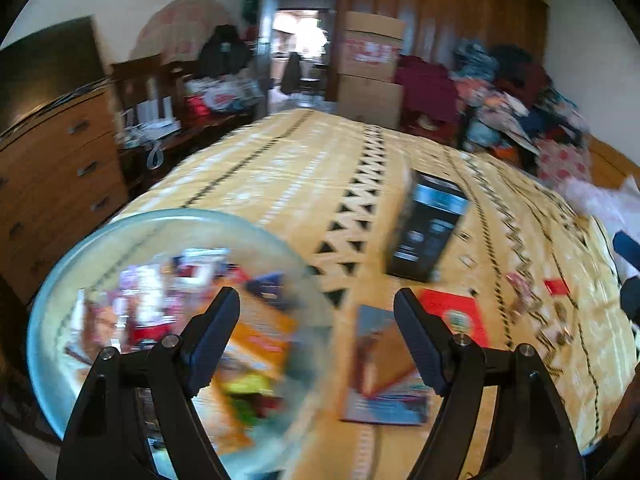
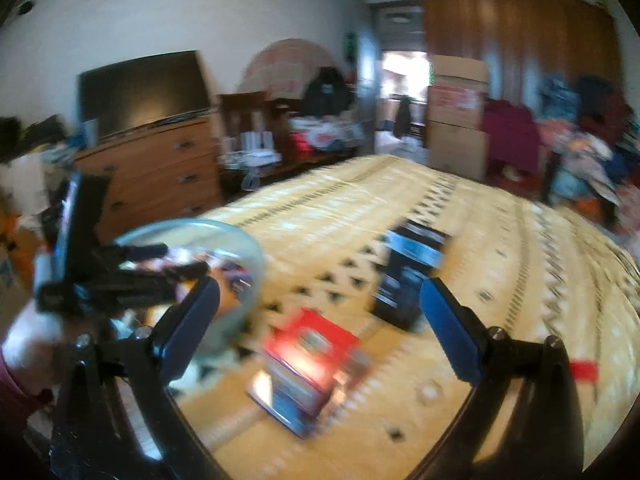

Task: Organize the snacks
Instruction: 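Move both tools back over the snacks on the bed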

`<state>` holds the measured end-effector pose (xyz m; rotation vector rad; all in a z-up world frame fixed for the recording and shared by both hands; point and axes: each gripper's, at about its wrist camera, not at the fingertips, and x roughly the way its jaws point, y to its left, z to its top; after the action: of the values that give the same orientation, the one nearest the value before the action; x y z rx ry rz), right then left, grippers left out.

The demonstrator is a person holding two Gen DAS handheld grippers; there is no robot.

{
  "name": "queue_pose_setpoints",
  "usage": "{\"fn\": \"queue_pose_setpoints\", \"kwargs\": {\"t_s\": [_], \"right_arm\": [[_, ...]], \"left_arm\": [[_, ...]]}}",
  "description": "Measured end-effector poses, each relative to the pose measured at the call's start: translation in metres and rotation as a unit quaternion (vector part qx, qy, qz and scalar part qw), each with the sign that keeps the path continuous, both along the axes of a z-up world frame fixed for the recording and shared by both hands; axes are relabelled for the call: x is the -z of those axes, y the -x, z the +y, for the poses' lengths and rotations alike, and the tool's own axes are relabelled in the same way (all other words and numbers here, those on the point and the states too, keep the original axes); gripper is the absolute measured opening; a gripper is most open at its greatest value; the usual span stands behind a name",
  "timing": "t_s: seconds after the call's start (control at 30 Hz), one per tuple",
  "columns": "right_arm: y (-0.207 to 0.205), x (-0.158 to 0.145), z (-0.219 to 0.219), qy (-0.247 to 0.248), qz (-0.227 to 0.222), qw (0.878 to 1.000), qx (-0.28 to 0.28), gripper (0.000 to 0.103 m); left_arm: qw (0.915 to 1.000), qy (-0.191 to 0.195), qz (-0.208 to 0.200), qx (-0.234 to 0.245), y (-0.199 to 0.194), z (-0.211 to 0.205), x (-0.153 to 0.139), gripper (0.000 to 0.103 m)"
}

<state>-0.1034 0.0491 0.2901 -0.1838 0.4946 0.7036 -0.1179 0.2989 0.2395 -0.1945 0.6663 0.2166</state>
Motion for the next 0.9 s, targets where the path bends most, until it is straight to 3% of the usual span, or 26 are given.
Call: {"fn": "queue_pose_setpoints", "kwargs": {"t_s": [0.13, 0.37, 0.6, 0.73, 0.9], "right_arm": [[0.0, 0.023, -0.061, 0.027, 0.008, 0.997, 0.069, 0.103], [-0.003, 0.069, -0.167, 0.042, 0.069, 0.982, 0.171, 0.103], [0.001, 0.119, -0.237, 0.038, 0.129, 0.965, 0.226, 0.103], [0.0, 0.16, -0.27, 0.033, 0.173, 0.953, 0.247, 0.103], [0.0, 0.197, -0.303, 0.028, 0.219, 0.939, 0.264, 0.103]], "left_arm": [[0.9985, -0.012, 0.002, 0.054, -0.012, -0.061, 0.003, 0.081], [0.9893, -0.02, 0.024, 0.143, -0.03, -0.167, 0.022, 0.081], [0.9694, -0.026, 0.057, 0.237, -0.045, -0.266, 0.055, 0.081], [0.9529, -0.037, 0.083, 0.289, -0.052, -0.32, 0.089, 0.081], [0.9412, -0.04, 0.111, 0.317, -0.068, -0.356, 0.143, 0.081]]}}
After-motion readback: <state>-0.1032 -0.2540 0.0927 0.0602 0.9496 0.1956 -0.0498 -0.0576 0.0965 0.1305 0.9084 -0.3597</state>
